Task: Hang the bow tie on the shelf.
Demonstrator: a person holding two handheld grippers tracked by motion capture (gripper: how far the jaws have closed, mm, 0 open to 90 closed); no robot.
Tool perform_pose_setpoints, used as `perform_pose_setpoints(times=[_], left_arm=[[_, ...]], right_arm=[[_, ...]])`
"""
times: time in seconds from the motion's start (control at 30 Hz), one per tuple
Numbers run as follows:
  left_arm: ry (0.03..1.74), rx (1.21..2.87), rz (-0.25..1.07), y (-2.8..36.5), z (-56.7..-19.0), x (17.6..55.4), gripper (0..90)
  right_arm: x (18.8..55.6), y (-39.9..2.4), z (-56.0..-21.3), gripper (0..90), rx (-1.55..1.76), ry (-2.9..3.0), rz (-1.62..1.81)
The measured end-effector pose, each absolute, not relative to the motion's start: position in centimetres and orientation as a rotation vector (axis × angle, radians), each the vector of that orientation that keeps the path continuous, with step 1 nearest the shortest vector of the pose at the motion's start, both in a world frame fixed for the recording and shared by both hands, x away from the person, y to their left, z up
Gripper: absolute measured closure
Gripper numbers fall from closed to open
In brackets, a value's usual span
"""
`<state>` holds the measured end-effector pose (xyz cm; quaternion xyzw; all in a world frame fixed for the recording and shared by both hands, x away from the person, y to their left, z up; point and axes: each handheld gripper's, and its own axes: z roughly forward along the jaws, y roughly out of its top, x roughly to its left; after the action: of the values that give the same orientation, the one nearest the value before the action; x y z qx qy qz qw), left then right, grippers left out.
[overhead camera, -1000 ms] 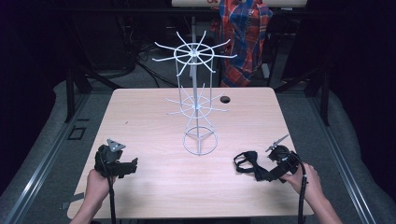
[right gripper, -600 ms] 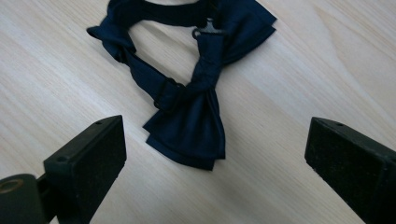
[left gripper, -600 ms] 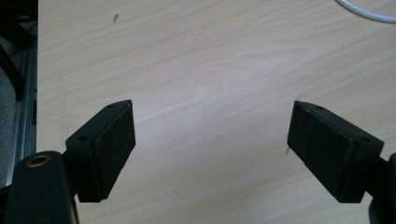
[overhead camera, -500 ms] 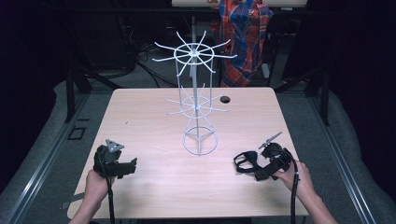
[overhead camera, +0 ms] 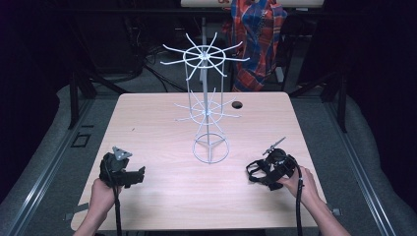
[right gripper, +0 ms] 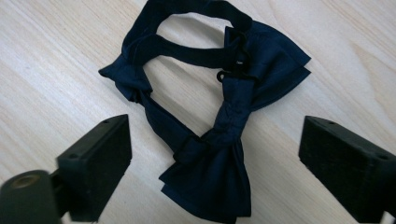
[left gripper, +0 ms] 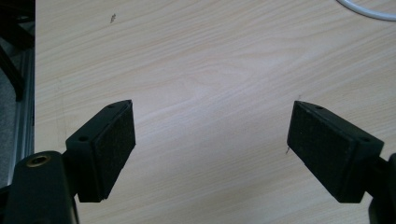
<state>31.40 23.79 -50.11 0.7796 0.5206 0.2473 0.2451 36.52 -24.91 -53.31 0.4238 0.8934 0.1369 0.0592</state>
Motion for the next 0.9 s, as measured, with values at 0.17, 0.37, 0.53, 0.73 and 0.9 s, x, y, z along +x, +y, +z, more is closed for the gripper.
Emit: perform_pose_setpoints(times=[0.17,0.37,0.53,0.73,0.9], left_arm=[[1.420,2.126,0.675,23.82,-50.11,31.39,15.5],[1.419,2.124,0.674,23.83,-50.10,31.39,15.6],[1.420,2.122,0.673,23.87,-50.11,31.39,15.6],[1.428,2.115,0.672,23.95,-50.08,31.34,15.6],[1.425,2.116,0.674,23.88,-50.11,31.33,15.5]], right_arm=[[36.65,-24.89,-53.65,25.5,1.305,2.711,0.410],[36.61,-24.76,-53.83,37.5,1.301,2.707,0.370],[36.31,-24.36,-54.39,50.0,1.342,2.655,0.411],[36.49,-24.41,-54.28,61.9,1.299,2.676,0.308],[36.43,-24.41,-54.26,68.5,1.295,2.679,0.298]])
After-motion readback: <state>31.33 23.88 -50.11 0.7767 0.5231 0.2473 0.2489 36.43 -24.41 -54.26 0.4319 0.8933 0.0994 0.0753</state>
